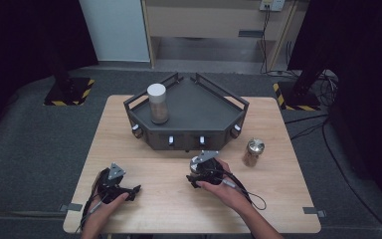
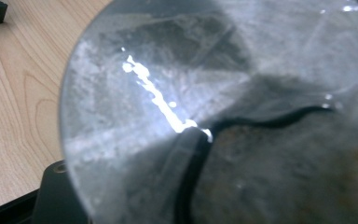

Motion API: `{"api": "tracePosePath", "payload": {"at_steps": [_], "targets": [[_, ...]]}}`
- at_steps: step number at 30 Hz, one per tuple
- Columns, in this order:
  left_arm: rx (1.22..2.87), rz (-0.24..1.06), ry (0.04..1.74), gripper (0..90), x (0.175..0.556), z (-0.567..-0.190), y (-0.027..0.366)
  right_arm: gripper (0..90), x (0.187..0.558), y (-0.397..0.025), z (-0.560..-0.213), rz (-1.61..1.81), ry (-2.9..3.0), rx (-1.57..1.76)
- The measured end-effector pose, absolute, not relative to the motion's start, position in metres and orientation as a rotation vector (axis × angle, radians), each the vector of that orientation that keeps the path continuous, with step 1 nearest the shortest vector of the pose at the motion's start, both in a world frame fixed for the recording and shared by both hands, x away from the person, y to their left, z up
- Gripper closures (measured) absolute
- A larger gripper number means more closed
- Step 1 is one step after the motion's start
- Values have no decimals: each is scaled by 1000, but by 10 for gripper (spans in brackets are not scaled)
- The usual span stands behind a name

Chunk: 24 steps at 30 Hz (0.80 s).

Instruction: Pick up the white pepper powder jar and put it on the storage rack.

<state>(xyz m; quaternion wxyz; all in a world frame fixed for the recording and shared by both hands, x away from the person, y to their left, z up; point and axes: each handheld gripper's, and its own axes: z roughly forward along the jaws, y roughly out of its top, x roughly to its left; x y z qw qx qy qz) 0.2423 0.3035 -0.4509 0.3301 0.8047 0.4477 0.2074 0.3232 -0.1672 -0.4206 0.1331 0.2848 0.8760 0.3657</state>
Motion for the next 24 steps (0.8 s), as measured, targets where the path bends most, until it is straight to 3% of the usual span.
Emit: {"api": "tracePosePath", "payload": {"at_steps": [24], "targets": [[2103, 545, 1175, 0, 242, -451, 303, 307, 314, -166, -378, 1075, 2533, 752]]}}
